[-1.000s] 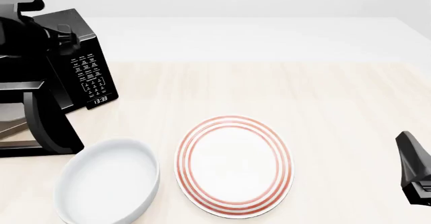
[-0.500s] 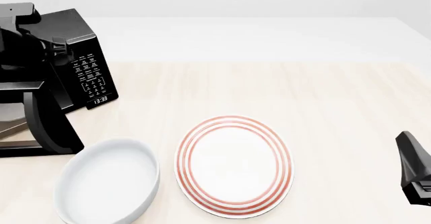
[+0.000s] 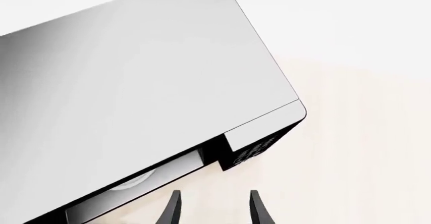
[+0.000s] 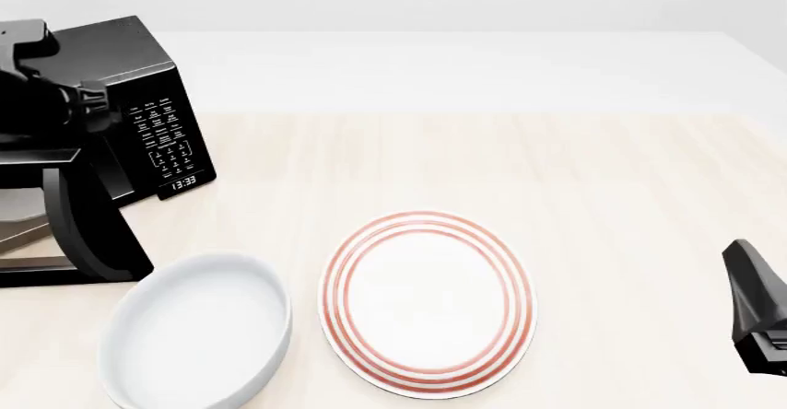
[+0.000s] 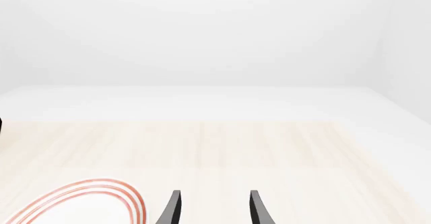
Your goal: Open the microwave.
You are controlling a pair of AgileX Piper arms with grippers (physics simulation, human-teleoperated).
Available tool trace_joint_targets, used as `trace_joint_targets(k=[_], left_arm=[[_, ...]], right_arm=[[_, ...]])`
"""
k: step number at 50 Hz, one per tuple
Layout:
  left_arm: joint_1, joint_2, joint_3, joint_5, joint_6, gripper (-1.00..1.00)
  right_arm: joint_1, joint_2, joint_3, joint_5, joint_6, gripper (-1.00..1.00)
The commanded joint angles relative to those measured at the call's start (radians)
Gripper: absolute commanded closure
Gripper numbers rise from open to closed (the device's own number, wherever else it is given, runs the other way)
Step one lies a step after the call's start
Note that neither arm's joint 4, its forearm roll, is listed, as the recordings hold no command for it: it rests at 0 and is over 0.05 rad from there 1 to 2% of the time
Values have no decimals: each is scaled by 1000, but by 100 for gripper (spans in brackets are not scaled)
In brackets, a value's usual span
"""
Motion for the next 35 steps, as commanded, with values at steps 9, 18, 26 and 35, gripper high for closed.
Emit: trace_joint_targets(k=[9,18,26,35], left_arm=[[35,19,20,-25,-5,-100],[66,23,32,-36,-7,-100],[79,36,36,-48,-6,-100],[98,36,49,-58,-5,-100]], right_arm=[[0,0,0,0,0,-100],[0,0,0,0,0,-100],[0,0,0,0,0,-100],[0,0,0,0,0,-100]])
